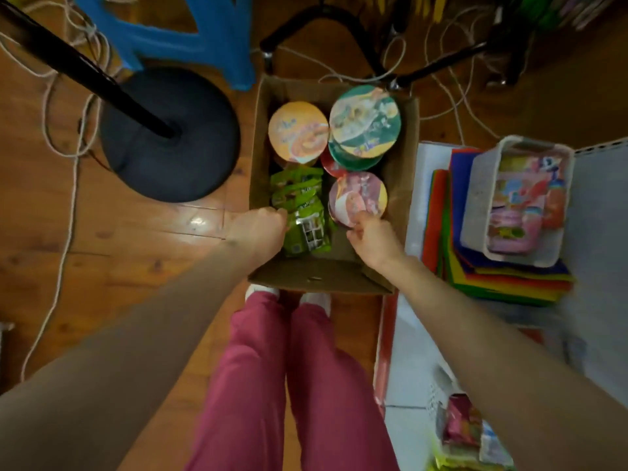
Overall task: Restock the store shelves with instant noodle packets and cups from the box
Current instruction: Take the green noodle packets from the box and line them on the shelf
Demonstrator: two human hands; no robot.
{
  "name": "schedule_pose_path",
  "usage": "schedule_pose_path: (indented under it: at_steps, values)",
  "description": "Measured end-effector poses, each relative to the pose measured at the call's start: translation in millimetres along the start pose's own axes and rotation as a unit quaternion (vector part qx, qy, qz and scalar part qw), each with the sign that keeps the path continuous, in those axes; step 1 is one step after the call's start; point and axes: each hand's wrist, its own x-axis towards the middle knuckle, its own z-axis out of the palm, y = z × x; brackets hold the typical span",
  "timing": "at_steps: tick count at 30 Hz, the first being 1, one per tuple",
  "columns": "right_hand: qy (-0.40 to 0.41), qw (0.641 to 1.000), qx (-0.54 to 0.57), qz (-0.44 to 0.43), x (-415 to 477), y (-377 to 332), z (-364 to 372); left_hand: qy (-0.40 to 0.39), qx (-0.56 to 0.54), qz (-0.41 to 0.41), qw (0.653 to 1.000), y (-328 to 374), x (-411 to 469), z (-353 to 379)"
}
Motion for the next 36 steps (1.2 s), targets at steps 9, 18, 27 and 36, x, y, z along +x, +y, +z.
schedule_pose_path:
  at_steps: [9,18,27,36]
  values:
    - [-0.074,0.994,-0.072,-0.029,127,54,139,-0.058,0.0,-0.016,0.998,-14,146,132]
    - [-0.066,0.966,-0.201,-0.148,195,53,179,-0.028,0.107,-0.023,0.994,-16,209,175]
    - [-0.032,0.962,-0.256,-0.09,202,51,191,0.0,0.165,-0.007,0.986,-17,210,182]
    - [-0.106,0.953,-0.259,-0.116,191,65,182,-0.014,0.144,-0.03,0.989,-11,208,183]
